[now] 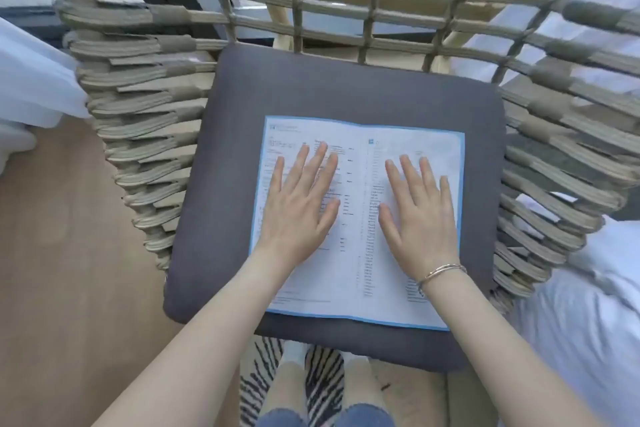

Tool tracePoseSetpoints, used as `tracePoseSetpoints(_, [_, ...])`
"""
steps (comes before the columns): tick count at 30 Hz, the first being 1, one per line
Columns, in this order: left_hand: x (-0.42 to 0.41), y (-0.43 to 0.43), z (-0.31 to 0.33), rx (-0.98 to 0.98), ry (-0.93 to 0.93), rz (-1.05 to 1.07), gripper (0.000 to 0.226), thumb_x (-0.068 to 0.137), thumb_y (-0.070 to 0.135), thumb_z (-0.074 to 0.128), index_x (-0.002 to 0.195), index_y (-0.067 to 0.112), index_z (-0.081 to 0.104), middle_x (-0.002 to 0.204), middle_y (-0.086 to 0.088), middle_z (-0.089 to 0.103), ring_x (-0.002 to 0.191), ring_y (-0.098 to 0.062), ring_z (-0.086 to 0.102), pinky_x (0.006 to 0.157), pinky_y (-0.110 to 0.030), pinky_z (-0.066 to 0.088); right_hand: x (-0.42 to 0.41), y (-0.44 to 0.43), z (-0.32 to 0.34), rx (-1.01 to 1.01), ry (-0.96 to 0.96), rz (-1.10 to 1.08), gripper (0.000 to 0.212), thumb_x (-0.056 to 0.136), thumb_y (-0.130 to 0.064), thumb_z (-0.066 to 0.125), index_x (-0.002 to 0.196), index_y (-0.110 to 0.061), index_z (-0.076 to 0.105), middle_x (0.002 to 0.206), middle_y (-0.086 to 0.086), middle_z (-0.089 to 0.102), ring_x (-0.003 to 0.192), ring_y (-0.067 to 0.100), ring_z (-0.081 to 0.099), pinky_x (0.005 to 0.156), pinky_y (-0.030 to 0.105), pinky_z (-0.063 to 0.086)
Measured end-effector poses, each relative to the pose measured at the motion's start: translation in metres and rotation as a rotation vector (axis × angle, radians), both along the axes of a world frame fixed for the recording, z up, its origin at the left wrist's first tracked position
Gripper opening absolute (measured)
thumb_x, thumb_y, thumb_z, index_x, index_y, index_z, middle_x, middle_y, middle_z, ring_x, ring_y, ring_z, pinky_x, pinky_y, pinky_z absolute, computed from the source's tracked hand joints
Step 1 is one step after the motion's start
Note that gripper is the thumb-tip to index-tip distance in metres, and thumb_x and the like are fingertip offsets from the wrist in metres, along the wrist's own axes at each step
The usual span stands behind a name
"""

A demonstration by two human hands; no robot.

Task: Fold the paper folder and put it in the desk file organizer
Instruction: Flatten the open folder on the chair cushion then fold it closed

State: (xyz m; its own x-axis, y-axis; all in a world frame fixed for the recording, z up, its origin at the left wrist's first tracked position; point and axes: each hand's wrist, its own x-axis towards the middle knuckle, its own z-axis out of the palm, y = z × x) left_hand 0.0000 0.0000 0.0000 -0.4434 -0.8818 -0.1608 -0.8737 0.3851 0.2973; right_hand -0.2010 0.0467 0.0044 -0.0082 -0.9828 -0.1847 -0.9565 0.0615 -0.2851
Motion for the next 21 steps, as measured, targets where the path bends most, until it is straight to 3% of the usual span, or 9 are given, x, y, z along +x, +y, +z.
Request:
tracePoseSetpoints(12, [0.002, 0.003, -0.061, -0.083, -0.071, -0.028, 0.061, 0.1, 0.041, 0.031, 0.154, 0.015, 0.023, 0.163, -0.007, 0.021, 0.151, -0.025, 0.013, 0.122, -0.049, 0.003, 0.001, 0.005, -0.057, -0.04, 0.124, -0.006, 0.06, 0.098, -0.04, 0.03, 0.155, -0.023, 0.02, 0.163, 0.0, 0.021, 0.151, 0.025, 0.011, 0.121, 0.05, 0.002])
tracePoseSetpoints(21, [0.0, 0.0, -0.038, 0.0, -0.104, -0.028, 0.061, 0.099, 0.04, 0.03, 0.153, 0.014, 0.026, 0.162, -0.008, 0.023, 0.15, -0.028, 0.018, 0.12, -0.051, 0.009, -0.001, 0.002, -0.043, -0.007, 0.119, 0.009, 0.06, 0.098, -0.042, 0.03, 0.154, -0.023, 0.023, 0.162, 0.002, 0.022, 0.15, 0.026, 0.015, 0.12, 0.051, 0.007])
